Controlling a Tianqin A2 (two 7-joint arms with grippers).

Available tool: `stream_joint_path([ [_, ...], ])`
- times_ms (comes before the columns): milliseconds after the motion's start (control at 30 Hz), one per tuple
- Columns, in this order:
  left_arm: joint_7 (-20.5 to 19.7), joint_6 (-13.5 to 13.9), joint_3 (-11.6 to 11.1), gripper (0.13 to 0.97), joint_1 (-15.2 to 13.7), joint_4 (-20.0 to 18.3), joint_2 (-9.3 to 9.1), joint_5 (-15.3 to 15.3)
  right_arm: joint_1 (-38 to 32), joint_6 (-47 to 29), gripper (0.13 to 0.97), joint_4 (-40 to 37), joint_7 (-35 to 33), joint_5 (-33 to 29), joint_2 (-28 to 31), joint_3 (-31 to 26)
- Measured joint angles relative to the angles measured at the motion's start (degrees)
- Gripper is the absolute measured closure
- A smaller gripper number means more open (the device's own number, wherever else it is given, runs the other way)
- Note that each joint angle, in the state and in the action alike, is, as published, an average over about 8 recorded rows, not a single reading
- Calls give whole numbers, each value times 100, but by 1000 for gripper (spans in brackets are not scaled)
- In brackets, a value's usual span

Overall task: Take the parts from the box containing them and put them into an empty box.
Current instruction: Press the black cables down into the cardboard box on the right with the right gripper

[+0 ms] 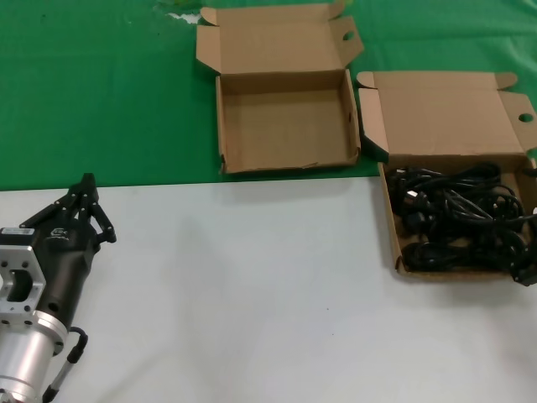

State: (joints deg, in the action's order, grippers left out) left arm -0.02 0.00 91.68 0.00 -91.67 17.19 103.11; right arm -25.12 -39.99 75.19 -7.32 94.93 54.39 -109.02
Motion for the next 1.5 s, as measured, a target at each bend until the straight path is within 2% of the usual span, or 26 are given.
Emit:
stream_joint_path([
  [433,0,0,0,958,0,0,0,0,-472,-54,189,-743,-362,-354,-562,-25],
  [700,0,0,0,958,0,0,0,0,-609,-172,313,-1006,-483,-477,-738,-71],
  [833,0,0,0,958,0,0,0,0,-643,-205,313,-1093,-547,-518,-793,-70],
  [1100,0,0,0,958,0,0,0,0,-706,-224,502,-1227,-665,-565,-845,-26],
  [1133,0,0,0,958,0,0,0,0,-710,-224,502,-1237,-676,-569,-847,-20],
  [1400,0,0,0,958,0,0,0,0,-686,-217,713,-1267,-715,-589,-846,33],
  [1500,0,0,0,958,0,0,0,0,-655,-211,750,-1255,-706,-590,-842,51],
])
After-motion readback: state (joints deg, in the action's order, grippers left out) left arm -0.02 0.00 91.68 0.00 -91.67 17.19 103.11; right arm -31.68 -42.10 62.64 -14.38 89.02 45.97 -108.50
